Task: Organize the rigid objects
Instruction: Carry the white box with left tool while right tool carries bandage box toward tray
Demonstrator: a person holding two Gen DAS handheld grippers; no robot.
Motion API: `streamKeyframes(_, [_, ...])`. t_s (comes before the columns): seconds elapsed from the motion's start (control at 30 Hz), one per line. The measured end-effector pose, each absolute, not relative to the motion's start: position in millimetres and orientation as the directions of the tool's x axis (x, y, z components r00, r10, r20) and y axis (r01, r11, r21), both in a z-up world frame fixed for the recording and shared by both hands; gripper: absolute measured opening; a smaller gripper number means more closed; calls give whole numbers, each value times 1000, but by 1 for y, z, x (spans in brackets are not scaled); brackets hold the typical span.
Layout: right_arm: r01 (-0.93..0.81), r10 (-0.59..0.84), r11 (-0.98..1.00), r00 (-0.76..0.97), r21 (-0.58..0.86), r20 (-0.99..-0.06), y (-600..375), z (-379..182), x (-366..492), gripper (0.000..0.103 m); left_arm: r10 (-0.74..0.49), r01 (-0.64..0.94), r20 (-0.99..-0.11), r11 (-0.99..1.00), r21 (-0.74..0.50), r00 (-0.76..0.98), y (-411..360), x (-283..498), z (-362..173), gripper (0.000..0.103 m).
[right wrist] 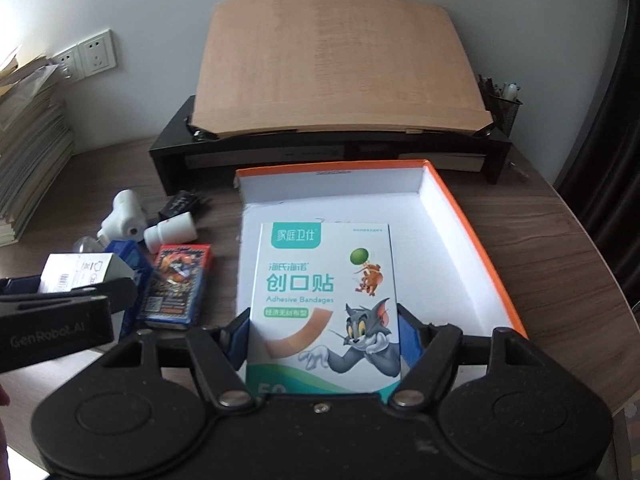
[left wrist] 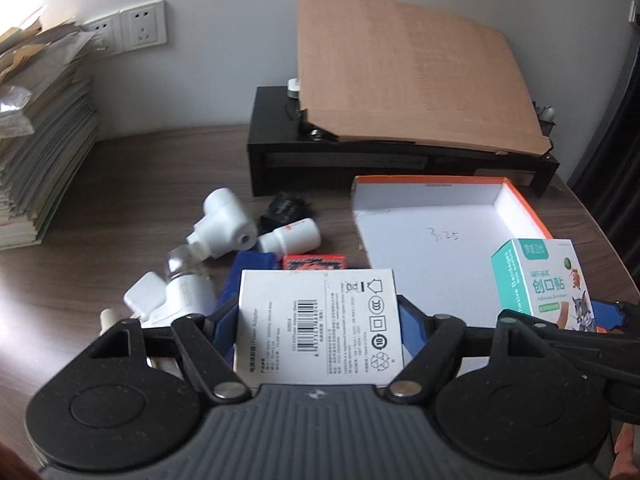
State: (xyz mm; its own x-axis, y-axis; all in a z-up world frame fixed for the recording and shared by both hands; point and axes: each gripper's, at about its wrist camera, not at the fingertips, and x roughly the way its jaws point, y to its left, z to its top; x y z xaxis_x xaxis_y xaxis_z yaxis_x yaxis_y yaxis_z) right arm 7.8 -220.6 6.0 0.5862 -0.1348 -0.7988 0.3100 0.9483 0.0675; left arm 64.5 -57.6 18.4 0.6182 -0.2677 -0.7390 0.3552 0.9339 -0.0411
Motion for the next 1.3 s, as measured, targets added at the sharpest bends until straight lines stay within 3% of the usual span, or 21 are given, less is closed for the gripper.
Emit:
streamKeyframes(0.47, [290, -123, 954, 615, 78, -779, -286, 12, 17, 84, -252, 354, -720, 935, -10, 646, -121, 68, 25, 79])
streamKeyframes(1.3, [195, -57, 977, 619, 84, -784, -317, -3, 44, 84, -174, 263, -716, 965, 13, 676, -155, 74, 20, 79])
